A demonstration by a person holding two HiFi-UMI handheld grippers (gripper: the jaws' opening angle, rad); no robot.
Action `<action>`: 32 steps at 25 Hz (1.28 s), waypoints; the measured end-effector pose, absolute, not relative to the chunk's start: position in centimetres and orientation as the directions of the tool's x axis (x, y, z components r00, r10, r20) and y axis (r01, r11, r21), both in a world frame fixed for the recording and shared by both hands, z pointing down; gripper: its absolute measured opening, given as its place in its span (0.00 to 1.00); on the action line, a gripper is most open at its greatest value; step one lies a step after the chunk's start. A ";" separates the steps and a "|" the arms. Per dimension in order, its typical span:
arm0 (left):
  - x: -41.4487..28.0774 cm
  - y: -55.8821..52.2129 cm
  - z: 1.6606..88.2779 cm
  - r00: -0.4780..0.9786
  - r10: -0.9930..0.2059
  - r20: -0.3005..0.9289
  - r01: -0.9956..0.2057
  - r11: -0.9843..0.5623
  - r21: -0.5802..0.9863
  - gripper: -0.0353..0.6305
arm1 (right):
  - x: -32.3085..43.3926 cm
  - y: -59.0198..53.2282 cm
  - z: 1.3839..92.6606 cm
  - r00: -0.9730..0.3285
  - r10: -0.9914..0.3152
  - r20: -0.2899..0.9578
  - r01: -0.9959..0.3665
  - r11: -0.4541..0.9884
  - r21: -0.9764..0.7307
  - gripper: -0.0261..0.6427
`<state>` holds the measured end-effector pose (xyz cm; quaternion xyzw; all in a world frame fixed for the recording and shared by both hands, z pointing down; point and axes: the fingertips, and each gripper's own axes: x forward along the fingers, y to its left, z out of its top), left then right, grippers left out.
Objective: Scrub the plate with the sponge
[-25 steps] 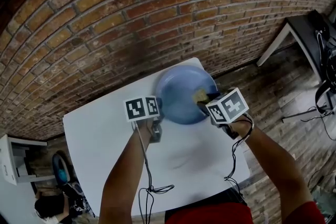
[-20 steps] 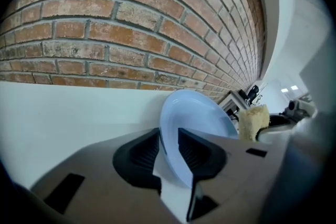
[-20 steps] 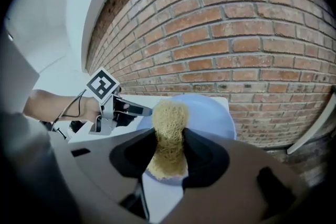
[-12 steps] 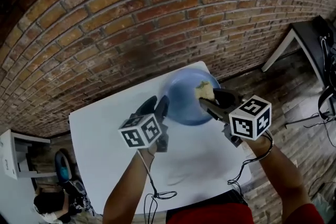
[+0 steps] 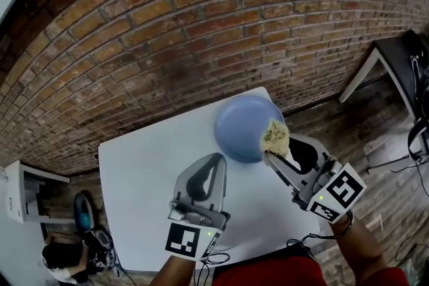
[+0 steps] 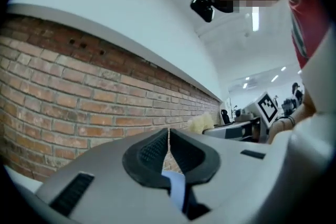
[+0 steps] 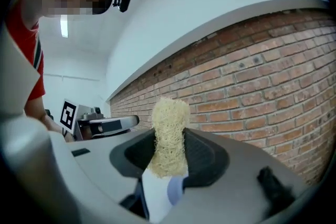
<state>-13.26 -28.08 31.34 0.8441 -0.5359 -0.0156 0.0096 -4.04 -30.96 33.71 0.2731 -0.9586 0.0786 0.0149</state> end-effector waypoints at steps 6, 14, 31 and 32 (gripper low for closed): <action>-11.4 -23.9 30.7 0.431 -0.902 -0.027 -0.902 -0.431 0.013 0.08 | -3.6 -26.8 33.0 -0.849 -0.528 0.018 -0.526 0.841 -0.123 0.28; -12.0 -20.3 32.5 0.420 -0.907 -0.022 -0.906 -0.421 0.045 0.08 | -2.6 -22.9 33.9 -0.830 -0.558 0.003 -0.554 0.822 -0.135 0.28; -12.1 -20.5 32.9 0.432 -0.901 -0.039 -0.897 -0.434 0.087 0.08 | -2.9 -22.5 33.0 -0.819 -0.574 0.017 -0.573 0.815 -0.088 0.28; -12.1 -20.6 32.9 0.432 -0.901 -0.038 -0.897 -0.434 0.089 0.08 | -2.9 -22.6 32.8 -0.820 -0.573 0.013 -0.571 0.816 -0.090 0.28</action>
